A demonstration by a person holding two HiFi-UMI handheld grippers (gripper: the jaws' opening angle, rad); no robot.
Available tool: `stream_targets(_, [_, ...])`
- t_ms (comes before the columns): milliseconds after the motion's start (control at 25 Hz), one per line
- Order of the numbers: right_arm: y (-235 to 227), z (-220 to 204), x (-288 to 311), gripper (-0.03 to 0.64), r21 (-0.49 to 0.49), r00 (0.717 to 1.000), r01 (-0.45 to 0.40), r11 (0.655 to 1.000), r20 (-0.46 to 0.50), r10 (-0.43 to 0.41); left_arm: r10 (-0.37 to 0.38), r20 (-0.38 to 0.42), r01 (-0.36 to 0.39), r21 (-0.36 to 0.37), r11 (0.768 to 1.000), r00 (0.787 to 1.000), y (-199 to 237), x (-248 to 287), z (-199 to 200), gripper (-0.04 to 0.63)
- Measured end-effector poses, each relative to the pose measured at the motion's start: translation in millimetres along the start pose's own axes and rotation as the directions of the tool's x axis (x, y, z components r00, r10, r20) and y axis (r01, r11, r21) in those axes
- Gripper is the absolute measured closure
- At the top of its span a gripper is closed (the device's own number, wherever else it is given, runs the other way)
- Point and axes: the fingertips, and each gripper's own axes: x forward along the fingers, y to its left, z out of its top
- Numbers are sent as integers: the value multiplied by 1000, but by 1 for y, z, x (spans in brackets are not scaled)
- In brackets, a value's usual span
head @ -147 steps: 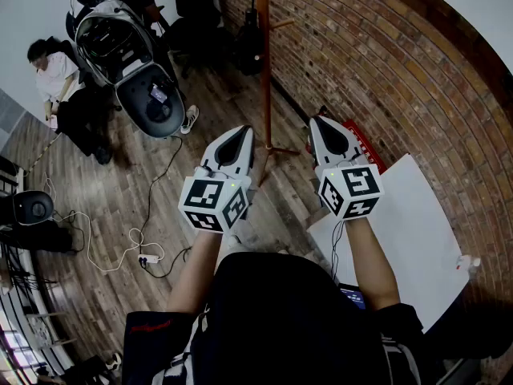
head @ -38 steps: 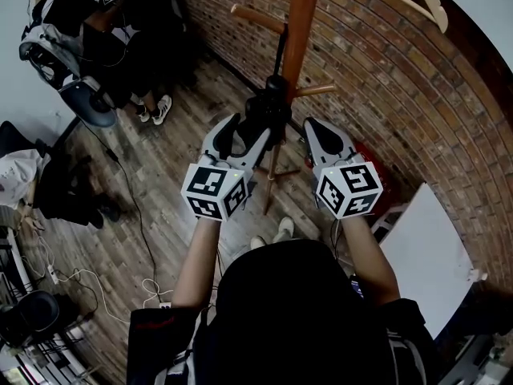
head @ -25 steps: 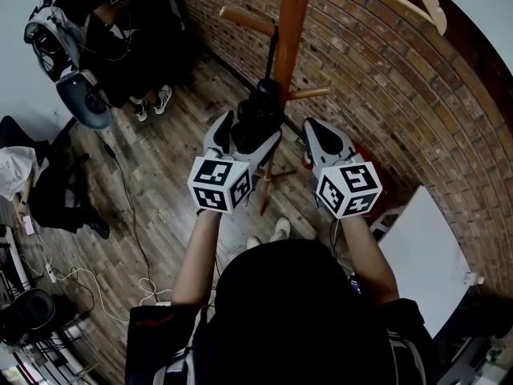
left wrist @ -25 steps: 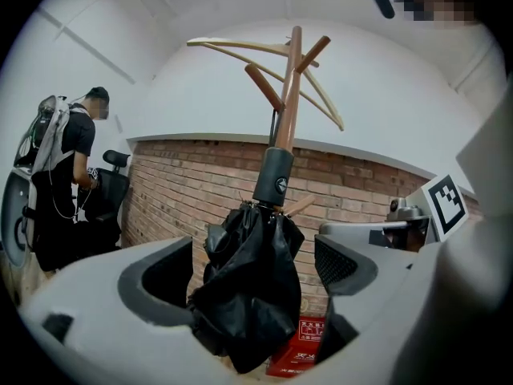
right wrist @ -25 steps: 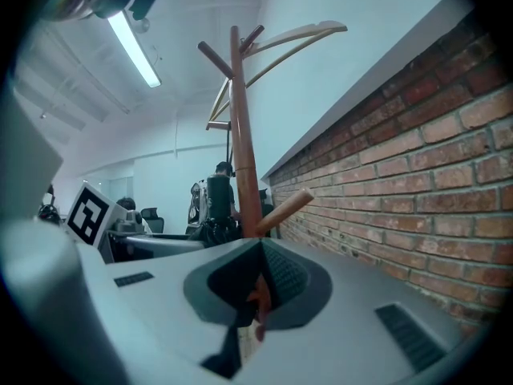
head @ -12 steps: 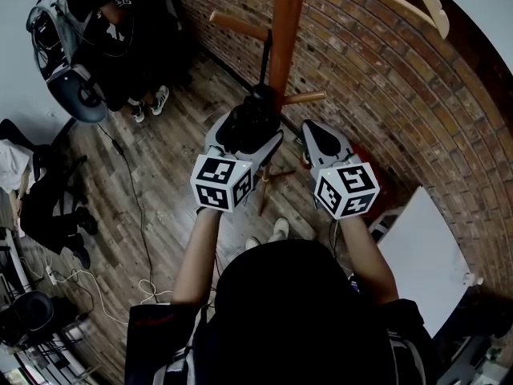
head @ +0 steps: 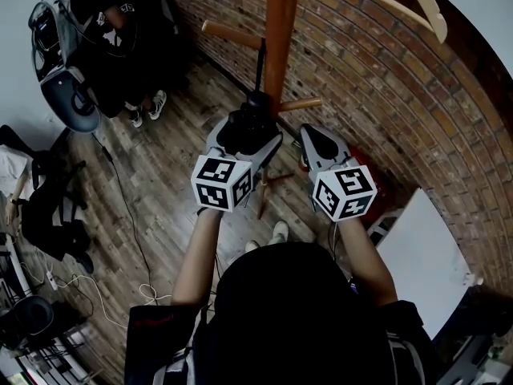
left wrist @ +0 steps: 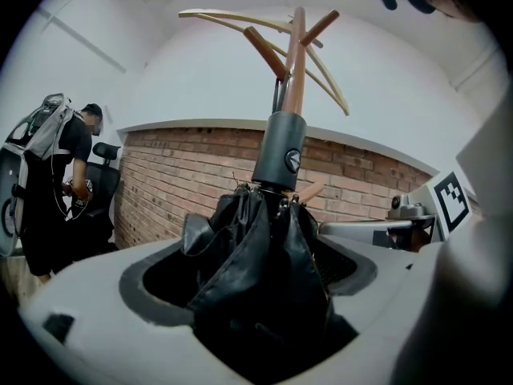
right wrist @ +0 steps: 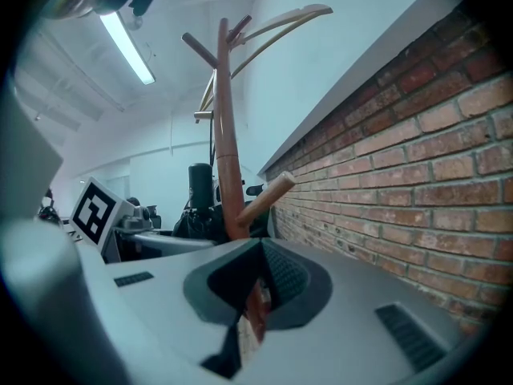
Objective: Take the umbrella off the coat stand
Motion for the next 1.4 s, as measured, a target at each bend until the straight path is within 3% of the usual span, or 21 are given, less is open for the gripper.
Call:
stream_targets(320, [-1, -3, 3, 589, 3, 1000, -5, 1000, -10, 5, 15, -7, -15, -10, 1000, 1000, 4, 3, -1, 146])
stream_targets(600, [-3, -6, 6, 589, 6, 1000, -2, 1000, -18, 2, 23, -12, -23, 32, 999, 1000, 5, 2, 0, 153])
stream_targets(880, [-1, -8, 11, 589, 13, 1000, -11, 1000, -23, 11, 40, -10, -40, 62, 997, 999, 8, -1, 3, 231])
stream_targets(1400, [2, -5, 8, 589, 7, 1000, -7, 1000, -17, 7, 54, -26, -52, 95, 994, 998, 6, -8, 3, 308])
